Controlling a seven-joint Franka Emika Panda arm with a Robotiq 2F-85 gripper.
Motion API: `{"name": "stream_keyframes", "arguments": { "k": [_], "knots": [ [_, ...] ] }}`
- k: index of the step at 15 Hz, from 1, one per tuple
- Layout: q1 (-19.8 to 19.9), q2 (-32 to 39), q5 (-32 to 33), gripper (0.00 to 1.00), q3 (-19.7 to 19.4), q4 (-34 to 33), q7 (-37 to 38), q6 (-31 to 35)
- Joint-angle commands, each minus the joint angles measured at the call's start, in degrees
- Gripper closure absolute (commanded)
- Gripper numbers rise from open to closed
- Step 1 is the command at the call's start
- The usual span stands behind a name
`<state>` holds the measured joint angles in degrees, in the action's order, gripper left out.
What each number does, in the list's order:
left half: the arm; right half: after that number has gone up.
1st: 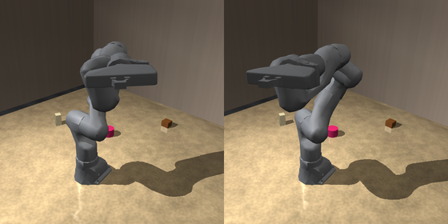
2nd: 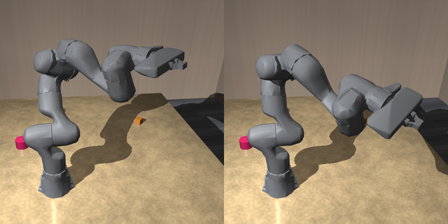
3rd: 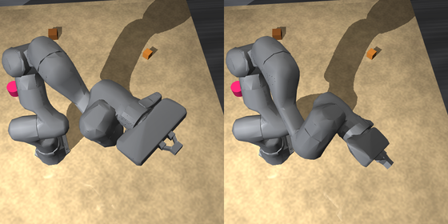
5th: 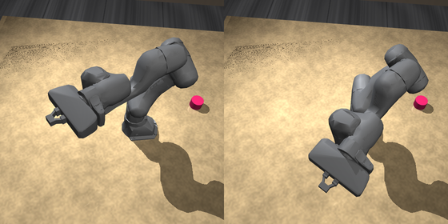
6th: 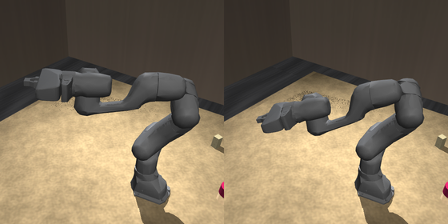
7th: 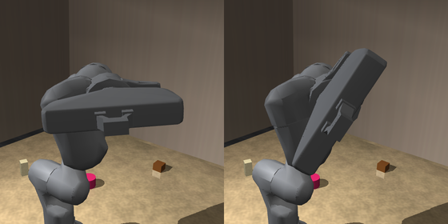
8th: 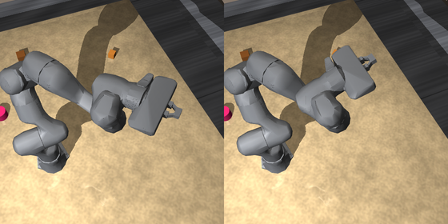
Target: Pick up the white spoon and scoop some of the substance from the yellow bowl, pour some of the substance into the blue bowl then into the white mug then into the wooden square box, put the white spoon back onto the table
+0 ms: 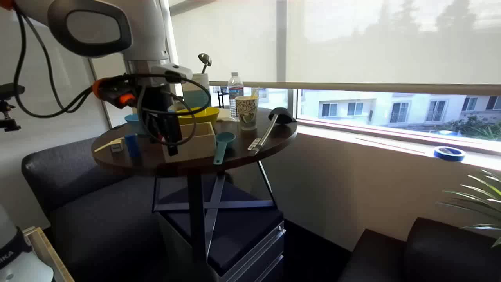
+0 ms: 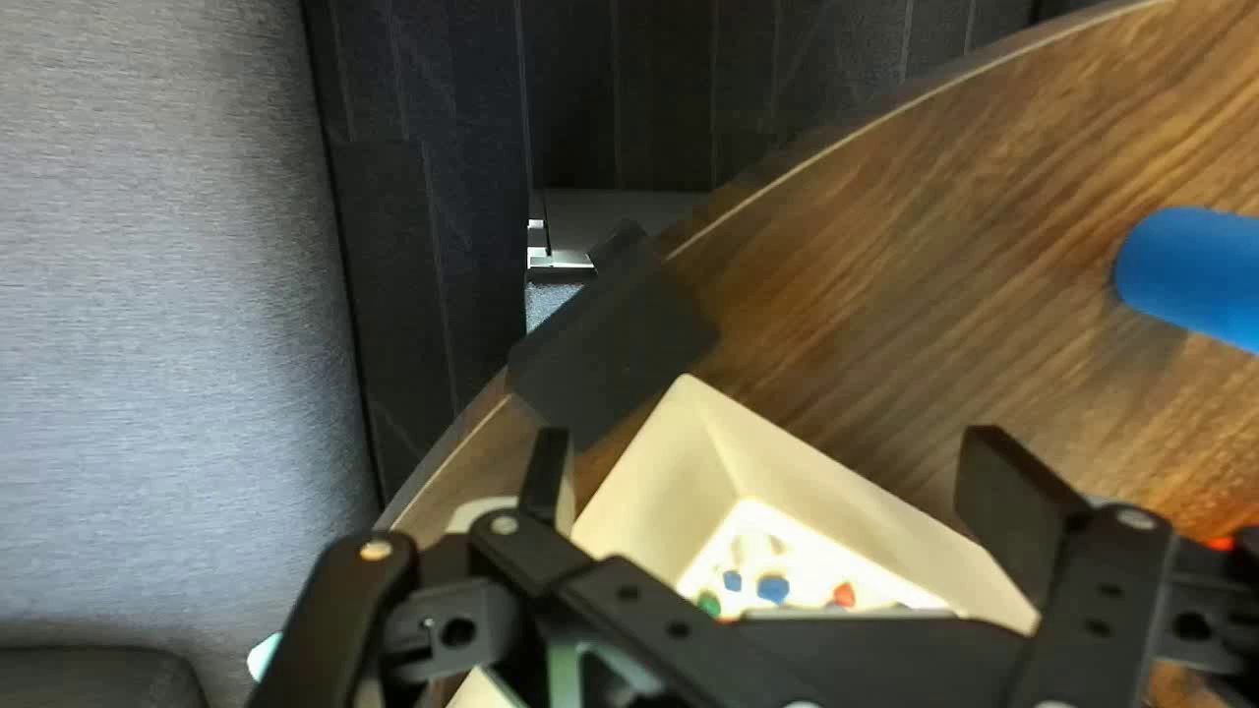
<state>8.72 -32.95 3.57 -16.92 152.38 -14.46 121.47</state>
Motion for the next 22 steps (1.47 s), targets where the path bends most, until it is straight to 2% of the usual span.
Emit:
{"name": "stream_keyframes", "arguments": {
  "k": [1, 13, 17, 22],
  "knots": [
    [0.84, 0.19, -0.54, 0.0, 0.77, 0.0, -0.43, -0.09],
    [0.84, 0.3, -0.54, 0.0, 0.78, 0.03, -0.43, -0.08],
    [0.3, -6.39, 4.39, 0.0, 6.5, 1.16, -0.04, -1.7],
    [-3.64, -15.34, 8.09, 0.0, 14.1, 1.81, 0.1, -2.77]
  ]
}}
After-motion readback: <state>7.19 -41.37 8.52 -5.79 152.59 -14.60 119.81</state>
